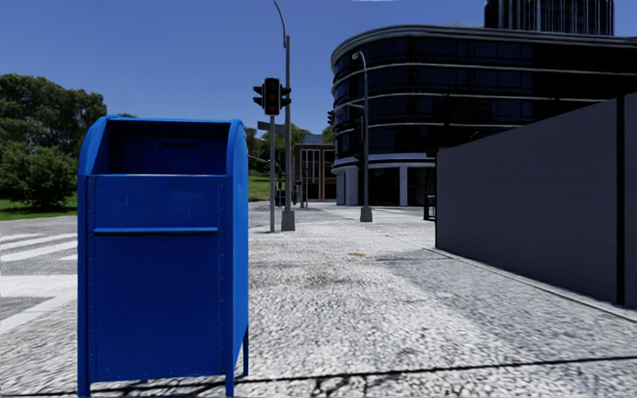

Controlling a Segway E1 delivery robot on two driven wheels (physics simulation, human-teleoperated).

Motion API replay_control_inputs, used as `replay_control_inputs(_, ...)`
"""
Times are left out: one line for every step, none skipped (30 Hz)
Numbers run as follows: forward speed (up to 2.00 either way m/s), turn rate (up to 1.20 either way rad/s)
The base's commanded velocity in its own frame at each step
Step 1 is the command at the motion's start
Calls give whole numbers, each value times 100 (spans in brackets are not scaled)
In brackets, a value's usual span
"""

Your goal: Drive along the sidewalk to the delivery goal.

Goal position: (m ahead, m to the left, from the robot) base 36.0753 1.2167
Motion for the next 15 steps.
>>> replay_control_inputs(41,-56)
replay_control_inputs(41,-56)
replay_control_inputs(41,-59)
replay_control_inputs(41,-60)
replay_control_inputs(41,-60)
replay_control_inputs(41,-60)
replay_control_inputs(41,-60)
replay_control_inputs(41,-60)
replay_control_inputs(42,-60)
replay_control_inputs(42,-60)
replay_control_inputs(42,-60)
replay_control_inputs(42,-60)
replay_control_inputs(42,-60)
replay_control_inputs(42,-60)
replay_control_inputs(42,-60)
